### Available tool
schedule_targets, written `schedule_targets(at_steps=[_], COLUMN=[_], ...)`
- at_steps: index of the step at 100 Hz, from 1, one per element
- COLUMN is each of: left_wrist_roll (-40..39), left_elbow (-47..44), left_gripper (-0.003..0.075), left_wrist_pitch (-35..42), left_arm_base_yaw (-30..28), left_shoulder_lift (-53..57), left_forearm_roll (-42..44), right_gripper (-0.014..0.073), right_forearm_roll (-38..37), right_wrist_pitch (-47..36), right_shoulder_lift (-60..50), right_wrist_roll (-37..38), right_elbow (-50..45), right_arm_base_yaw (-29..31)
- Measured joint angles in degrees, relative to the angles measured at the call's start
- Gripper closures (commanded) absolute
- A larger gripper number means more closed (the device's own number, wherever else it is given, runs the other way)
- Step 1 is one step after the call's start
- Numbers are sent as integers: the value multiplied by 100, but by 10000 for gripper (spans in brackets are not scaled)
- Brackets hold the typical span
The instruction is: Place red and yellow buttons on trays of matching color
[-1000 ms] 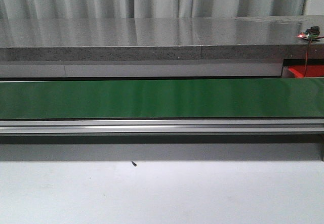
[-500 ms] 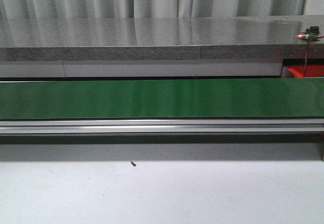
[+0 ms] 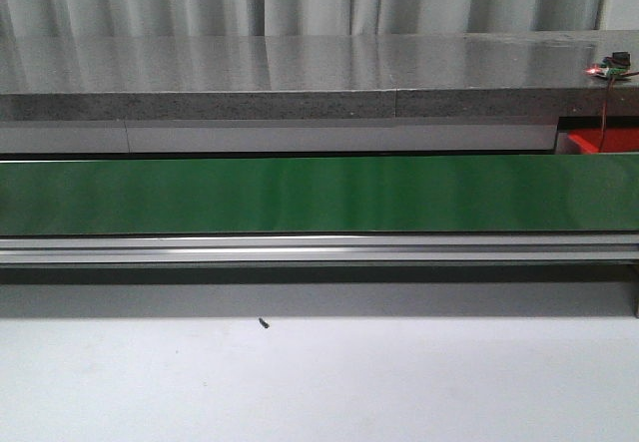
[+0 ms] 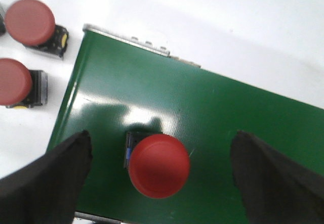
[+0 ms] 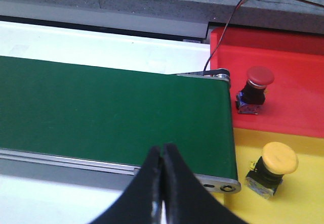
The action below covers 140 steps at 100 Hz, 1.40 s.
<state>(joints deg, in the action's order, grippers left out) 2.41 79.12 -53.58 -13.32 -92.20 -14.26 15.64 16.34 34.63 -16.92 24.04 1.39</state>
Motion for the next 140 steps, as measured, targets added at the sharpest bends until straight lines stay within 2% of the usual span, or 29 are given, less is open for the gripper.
schedule_targets(at_steps=[17,67,103,140], left_wrist_roll=[14,14,14,14], left_elbow=[90,90,90,92], left_gripper=[167,167,174,175], left_wrist_pitch=[-57,-385,-310,387], left_arm_base_yaw=[-220,-2023,-2141,-2141], left_shoulder_lift=[292,-36,-1025,-1645], left_forearm_roll=[214,614,768,781], right_gripper=[712,712,712,712], right_forearm_roll=[0,0,0,0], right_wrist_pitch=[0,0,0,9], right_shoulder_lift=[0,0,0,0], right_wrist_roll=[0,0,0,0], right_elbow=[0,0,0,0], right_arm_base_yaw=[0,0,0,0])
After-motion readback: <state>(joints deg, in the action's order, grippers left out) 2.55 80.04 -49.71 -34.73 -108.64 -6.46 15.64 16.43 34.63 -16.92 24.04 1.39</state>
